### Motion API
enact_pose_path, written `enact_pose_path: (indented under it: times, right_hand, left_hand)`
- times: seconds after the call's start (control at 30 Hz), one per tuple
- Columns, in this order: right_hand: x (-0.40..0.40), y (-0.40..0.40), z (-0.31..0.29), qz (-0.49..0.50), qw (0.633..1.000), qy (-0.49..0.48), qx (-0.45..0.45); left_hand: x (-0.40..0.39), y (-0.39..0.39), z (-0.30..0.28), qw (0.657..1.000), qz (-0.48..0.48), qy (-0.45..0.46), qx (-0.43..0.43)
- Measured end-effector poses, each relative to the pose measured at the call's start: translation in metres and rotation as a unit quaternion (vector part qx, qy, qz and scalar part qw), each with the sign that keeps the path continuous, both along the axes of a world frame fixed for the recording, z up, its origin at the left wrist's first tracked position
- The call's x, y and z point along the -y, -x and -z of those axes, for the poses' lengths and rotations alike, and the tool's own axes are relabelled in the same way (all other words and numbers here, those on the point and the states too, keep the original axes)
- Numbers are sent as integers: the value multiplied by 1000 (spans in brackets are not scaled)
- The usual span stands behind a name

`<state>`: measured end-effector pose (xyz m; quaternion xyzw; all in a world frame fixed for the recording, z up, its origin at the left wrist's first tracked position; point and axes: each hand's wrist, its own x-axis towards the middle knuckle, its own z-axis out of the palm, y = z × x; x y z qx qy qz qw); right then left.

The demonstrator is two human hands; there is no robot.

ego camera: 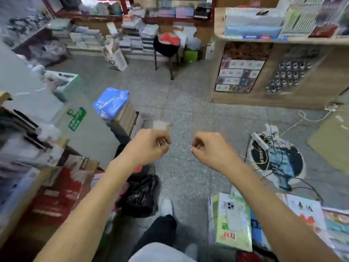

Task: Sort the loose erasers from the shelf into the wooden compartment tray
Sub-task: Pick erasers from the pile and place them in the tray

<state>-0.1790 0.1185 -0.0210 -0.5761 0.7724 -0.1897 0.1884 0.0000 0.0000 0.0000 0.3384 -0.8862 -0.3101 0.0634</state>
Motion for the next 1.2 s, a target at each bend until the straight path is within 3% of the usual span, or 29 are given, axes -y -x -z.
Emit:
enact_pose_path:
  times: [0.2,0.57,1.2]
  right_hand:
    - [59,18,36,30,998,-42,22]
    - [197,93,64,86,986,-100,105]
    - [500,331,63,24,988,-93,117]
  left_hand:
    - [69,14,43,998,-39,-55,3]
    - [219,79,64,993,-45,-109,19]
    - [474,315,94,980,-113,-158,38]
